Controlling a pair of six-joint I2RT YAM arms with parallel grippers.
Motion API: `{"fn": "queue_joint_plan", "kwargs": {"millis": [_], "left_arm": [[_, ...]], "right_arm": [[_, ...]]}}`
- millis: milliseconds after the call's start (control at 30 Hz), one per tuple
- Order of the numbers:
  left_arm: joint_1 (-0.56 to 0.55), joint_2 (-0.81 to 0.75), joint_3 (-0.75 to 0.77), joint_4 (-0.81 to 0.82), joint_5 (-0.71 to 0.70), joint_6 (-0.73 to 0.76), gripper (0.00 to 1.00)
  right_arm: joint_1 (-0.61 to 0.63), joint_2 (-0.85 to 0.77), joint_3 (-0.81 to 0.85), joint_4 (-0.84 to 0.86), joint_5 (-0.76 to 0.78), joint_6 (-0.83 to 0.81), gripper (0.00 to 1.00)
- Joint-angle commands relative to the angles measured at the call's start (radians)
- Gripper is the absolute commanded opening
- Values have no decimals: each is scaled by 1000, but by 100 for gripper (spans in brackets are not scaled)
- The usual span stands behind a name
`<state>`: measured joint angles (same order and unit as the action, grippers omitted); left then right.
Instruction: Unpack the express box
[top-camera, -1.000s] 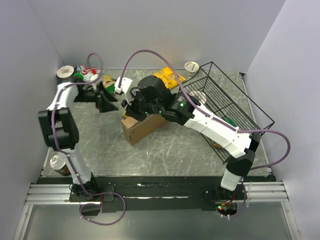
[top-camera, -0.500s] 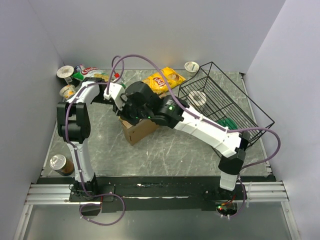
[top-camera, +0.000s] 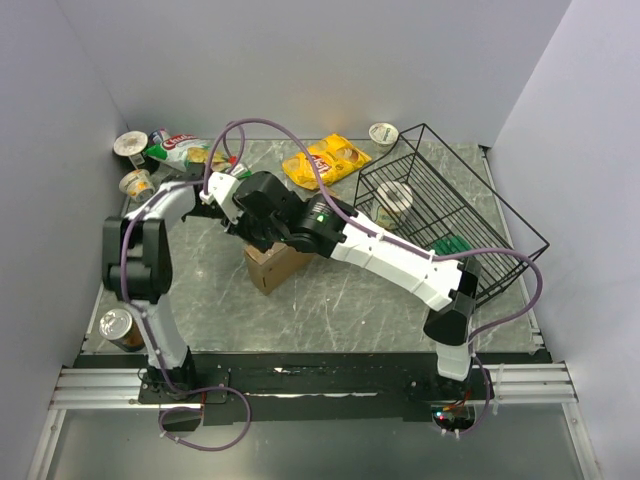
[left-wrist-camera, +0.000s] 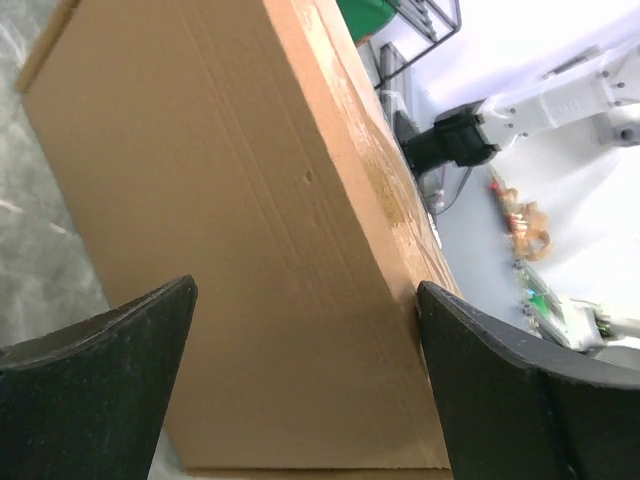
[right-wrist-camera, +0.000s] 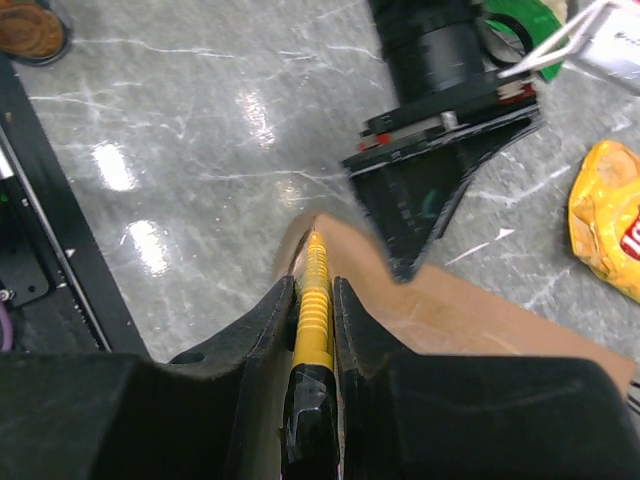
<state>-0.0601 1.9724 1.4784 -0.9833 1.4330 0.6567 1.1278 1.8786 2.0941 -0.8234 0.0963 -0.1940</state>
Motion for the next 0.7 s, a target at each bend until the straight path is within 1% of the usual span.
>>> {"fn": "queue_joint_plan", "kwargs": {"millis": [0, 33, 133, 167, 300, 500, 667], "left_arm": [[-21, -187, -210, 697, -239, -478, 96], [-21, -190, -219, 728, -246, -508, 96], [-26, -144, -156, 649, -249, -494, 96], [-26, -142, -150, 650, -258, -503, 96], [-30, -176, -207, 748, -286, -560, 96], [-35, -181, -216, 745, -305, -566, 96], [-35, -187, -217, 739, -315, -569, 96]], "right_arm": [[6, 17, 55, 30, 63, 44, 0], [4, 23, 61, 30, 68, 50, 0], [9, 27, 70, 26, 77, 74, 0], [10, 27, 69, 24, 74, 80, 0], [18, 24, 69, 17, 56, 71, 0], [24, 16, 64, 6, 71, 65, 0], [26, 16, 53, 15, 131, 71, 0]]}}
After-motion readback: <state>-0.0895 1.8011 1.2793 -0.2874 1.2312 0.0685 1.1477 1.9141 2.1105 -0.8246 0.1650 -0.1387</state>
